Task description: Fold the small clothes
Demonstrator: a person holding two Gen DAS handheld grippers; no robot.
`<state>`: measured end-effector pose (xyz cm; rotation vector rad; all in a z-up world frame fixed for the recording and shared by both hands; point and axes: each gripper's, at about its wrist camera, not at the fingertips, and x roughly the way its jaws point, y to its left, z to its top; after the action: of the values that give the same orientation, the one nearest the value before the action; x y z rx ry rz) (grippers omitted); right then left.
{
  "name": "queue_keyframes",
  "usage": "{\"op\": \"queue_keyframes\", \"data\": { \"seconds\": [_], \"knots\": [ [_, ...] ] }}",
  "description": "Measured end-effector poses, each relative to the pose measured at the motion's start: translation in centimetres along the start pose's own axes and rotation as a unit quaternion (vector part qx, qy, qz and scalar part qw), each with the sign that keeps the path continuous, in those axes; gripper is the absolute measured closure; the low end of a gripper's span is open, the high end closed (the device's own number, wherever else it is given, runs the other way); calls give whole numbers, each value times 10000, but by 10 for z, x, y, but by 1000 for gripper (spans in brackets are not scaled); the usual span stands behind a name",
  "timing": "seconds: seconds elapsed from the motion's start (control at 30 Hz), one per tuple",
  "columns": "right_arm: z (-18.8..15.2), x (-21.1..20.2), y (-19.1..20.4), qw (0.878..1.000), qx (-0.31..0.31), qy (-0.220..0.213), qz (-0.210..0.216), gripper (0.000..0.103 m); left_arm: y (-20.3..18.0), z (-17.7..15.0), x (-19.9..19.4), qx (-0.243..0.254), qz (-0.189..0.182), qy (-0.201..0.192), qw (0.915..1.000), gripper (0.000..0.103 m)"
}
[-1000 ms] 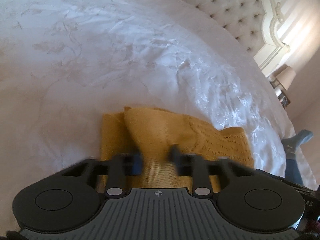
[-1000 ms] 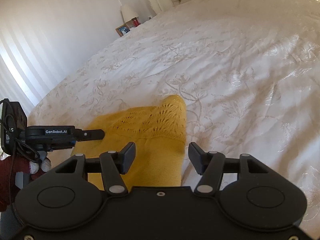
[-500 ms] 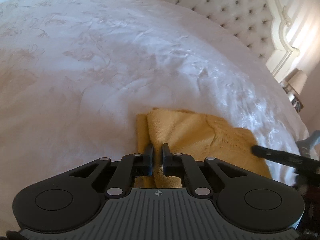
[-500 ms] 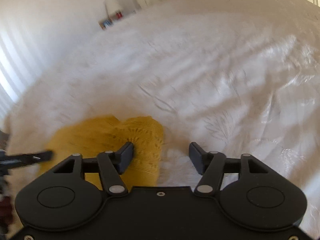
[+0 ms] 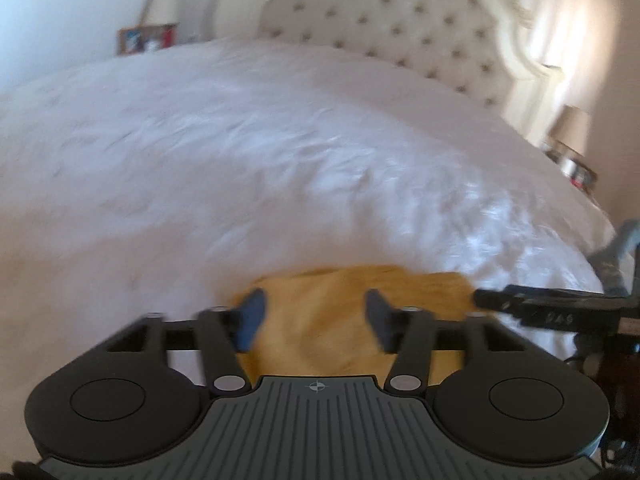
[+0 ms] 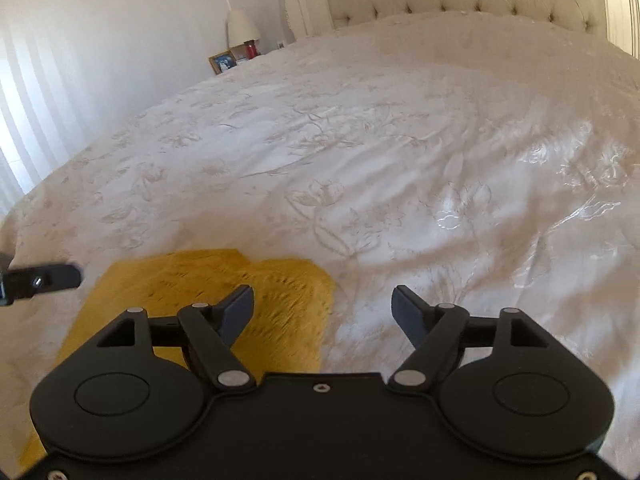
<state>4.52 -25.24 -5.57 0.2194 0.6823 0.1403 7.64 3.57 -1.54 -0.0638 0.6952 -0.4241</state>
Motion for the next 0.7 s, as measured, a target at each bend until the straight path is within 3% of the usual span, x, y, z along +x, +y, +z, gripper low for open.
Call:
{"op": "queue_keyframes", "data": {
  "seconds": [0.07, 0.17, 0.27, 0.4, 0.47, 0.7],
  "knots": [
    [-5, -1, 4, 9999, -46, 94, -68, 13, -15, 2, 9, 197, -118, 39, 9997, 39],
    [-14, 3, 6, 9995, -59, 241, -171, 10, -29, 0, 28, 327, -95, 195, 9992, 36],
    [-21, 8, 1, 9990, 91, 351, -259, 1, -31, -8, 52, 429, 343, 498, 9972, 36],
    [-28, 12, -3, 9987, 93, 387, -321, 1, -20, -19, 67, 436, 615, 616, 9953, 17],
    [-30, 14, -1, 9987, 12, 359, -352, 1, -19, -19, 69, 582, 667, 642, 9940, 13],
    [-25, 7, -5, 9988, 228, 374, -232, 1, -21, -14, 46, 572, 520, 646, 9949, 12]
  ]
}}
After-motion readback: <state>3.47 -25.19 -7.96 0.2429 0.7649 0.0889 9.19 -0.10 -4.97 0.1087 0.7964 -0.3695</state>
